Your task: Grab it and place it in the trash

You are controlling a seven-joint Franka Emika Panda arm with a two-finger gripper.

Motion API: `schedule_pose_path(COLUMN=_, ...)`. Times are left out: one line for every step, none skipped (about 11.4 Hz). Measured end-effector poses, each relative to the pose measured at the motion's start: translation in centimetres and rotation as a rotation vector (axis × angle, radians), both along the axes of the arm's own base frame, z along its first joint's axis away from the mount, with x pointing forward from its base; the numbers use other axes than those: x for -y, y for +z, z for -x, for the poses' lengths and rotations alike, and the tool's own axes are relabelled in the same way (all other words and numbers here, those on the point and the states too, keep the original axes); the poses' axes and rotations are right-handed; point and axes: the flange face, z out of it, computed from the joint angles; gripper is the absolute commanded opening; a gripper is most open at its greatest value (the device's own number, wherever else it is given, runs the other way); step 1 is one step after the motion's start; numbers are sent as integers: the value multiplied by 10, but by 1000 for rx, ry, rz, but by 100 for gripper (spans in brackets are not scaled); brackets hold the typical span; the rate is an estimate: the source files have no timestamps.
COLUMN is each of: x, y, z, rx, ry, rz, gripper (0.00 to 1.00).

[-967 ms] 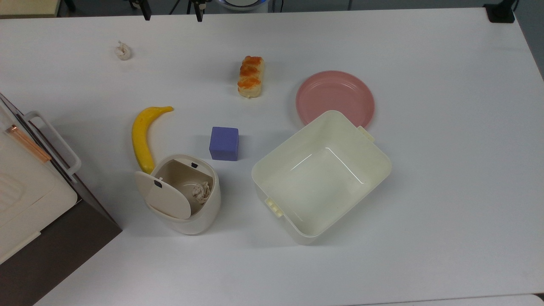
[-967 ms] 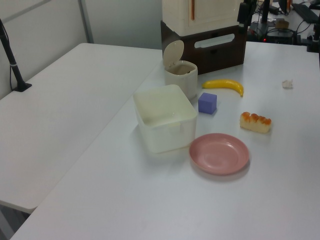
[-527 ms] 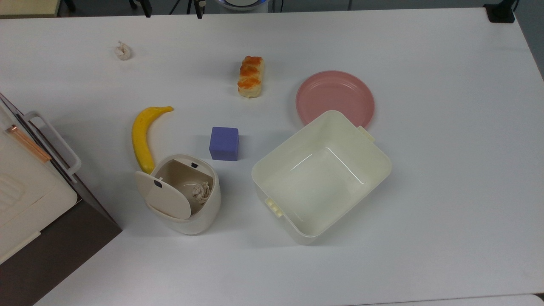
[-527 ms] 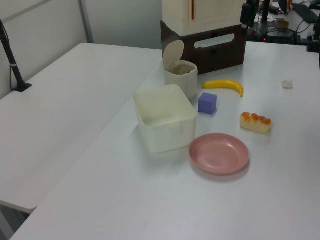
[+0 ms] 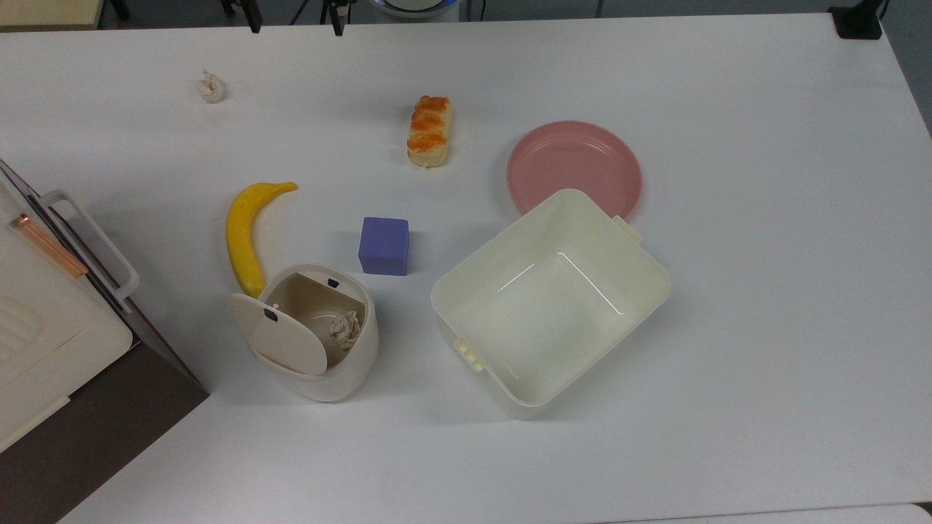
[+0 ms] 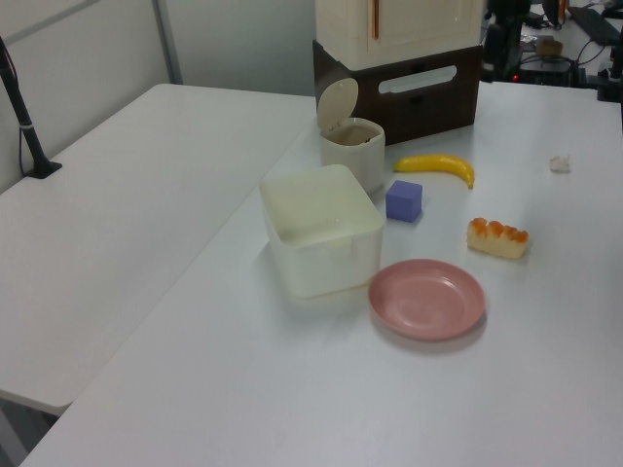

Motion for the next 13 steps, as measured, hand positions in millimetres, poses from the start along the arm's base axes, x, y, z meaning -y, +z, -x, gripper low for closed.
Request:
schedule_pose_path(x=5, y=-9, z=11, rx=-10, ry=-13, rz=-9, gripper=100)
schedule_pose_path(x=14, y=-18, z=20, rx=-7, ry=-38, rz=-18, gripper=100)
schedule_pose_path(x=26, y=-28, z=30, rx=-6, ry=-71, rz=-28, gripper=100)
schedule_pose_path(x=37, y=-41, z=39, rx=-14, ry=-109, rz=-38, gripper=100)
schedule_pose_path(x=50, y=-54, z=49, rx=-28, ry=-156, rz=-49, gripper=100)
schedule_pose_path(x=66, y=-67, z=60, rx=-43, ry=-202, rz=-59, gripper=100)
schedule_pose_path(x=82, y=-77, z=71, rx=-46, ry=-242, rz=-66, gripper=100)
schedule_pose_path(x=96, y=-86, z=81, rx=-36, ry=-280, rz=-68, gripper=100)
schedule_pose_path(x=109, y=-93, z=90, rx=-18, ry=-316, rz=-66, gripper=100)
schedule_pose_path(x=122, y=-100, z=98, rx=-3, ry=-351, rz=-63, gripper=100)
schedule_pose_path(x=134, y=-104, z=105, rx=15, ry=-385, rz=-58, gripper=100)
schedule_pose_path(x=147, y=-108, z=112, rx=40, ry=-420, rz=-49, gripper=100)
schedule_pose_path(x=160, y=-115, z=120, rx=69, ry=-456, rz=-38, gripper=100)
